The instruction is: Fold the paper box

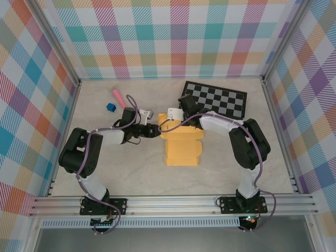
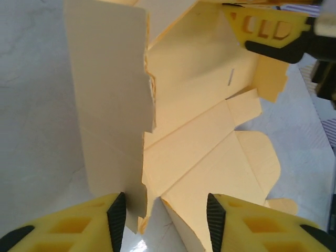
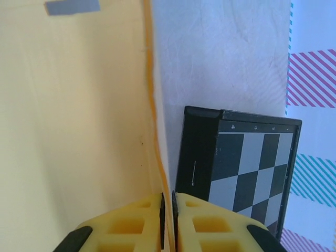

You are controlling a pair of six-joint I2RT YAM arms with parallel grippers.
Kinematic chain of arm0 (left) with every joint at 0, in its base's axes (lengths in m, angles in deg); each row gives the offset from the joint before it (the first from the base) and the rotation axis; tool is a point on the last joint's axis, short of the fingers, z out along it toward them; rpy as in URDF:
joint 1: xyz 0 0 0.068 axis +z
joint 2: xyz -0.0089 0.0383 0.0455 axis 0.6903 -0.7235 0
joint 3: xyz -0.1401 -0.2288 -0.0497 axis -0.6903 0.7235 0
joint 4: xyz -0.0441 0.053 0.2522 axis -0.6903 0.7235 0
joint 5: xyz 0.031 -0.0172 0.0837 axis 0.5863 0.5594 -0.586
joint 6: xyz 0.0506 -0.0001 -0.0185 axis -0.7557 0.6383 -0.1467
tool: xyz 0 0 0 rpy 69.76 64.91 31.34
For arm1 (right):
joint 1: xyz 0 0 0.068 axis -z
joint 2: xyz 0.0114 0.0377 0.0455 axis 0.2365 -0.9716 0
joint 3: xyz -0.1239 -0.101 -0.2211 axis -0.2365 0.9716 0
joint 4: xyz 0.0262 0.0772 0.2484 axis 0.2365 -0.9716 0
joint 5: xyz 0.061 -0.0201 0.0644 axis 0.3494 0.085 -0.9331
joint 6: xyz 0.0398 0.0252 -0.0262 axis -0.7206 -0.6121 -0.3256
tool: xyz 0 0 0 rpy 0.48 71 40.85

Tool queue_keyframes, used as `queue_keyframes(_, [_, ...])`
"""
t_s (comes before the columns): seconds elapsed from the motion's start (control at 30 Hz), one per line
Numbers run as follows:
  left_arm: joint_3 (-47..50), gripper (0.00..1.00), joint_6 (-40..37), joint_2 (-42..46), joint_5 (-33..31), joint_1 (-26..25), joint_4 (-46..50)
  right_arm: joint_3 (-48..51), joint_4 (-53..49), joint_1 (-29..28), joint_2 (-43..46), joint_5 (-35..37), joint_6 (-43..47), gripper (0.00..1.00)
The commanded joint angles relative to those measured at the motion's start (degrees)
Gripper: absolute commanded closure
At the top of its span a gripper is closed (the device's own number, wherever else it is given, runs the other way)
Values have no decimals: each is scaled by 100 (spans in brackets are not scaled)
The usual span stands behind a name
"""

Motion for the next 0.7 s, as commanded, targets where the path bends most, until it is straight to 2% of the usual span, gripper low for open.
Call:
queue_keyframes(0.0, [66, 56, -208, 306, -674, -40, -284, 140, 272, 60, 363, -423, -476, 83])
queue_keyframes(0.07, [42, 53, -227, 303, -1103, -40, -256, 304, 443, 57, 486, -536, -512, 81])
queue_keyframes(0.13, [56, 42, -182, 281, -1352, -40, -290, 495, 628, 55, 592, -615, -457, 81])
queue_keyframes(0.17, [74, 38, -159, 272, -1401, -40, -362, 616, 759, 48, 636, -611, -396, 81])
queue_keyframes(0.23, [76, 36, -82, 227, -1396, -40, -487, 857, 1067, 45, 716, -577, -295, 83])
queue_keyframes(0.3, [-33, 37, -70, 81, -1258, -40, -482, 1049, 1267, 52, 754, -604, -153, 84])
queue_keyframes(0.43, [-213, 49, -4, -237, -888, -40, -632, 1263, 1505, 50, 840, -790, -131, 85])
queue_keyframes(0.67, [-391, 50, 1, -426, -336, -167, -764, 1340, 1636, 55, 949, -976, -151, 85])
